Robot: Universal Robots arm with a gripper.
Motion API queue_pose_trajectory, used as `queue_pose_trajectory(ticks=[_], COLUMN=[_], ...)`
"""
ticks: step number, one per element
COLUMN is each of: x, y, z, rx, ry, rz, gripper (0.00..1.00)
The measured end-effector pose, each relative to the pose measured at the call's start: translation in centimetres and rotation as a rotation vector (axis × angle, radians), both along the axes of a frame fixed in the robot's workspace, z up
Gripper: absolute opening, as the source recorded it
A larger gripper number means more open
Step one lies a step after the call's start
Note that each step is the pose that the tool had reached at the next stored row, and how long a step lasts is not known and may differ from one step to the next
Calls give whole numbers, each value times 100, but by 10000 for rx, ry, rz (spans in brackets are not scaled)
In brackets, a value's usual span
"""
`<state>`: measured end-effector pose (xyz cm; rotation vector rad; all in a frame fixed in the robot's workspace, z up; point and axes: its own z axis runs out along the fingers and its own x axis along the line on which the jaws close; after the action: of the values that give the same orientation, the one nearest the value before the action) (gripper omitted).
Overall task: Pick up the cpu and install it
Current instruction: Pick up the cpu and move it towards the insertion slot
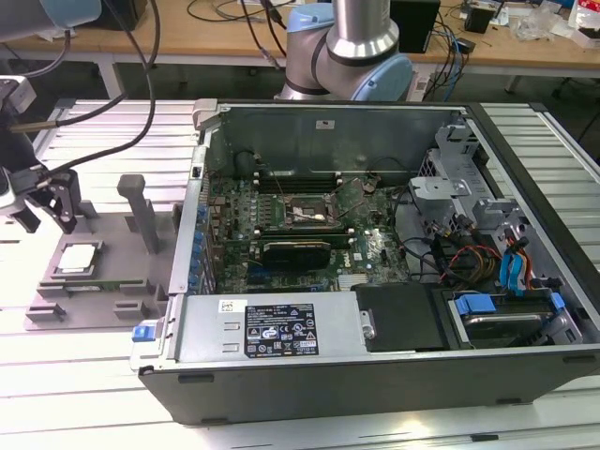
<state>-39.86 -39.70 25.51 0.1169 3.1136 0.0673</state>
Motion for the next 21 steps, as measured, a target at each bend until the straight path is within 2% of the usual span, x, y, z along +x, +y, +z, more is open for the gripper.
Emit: queue_pose_trajectory(ticks=[12, 14, 16, 17, 18, 21], x=[7, 16, 36, 44, 48, 58], y=[4, 21, 51, 57, 60, 65], z=[-113, -118, -127, -135, -146, -181], rx=[-14, -113, -329, -387, -427, -445], ry=[0, 1, 0, -1, -4, -10], rz=[0, -1, 25, 67, 195, 562], gripper=[55, 55, 55, 55, 55, 55])
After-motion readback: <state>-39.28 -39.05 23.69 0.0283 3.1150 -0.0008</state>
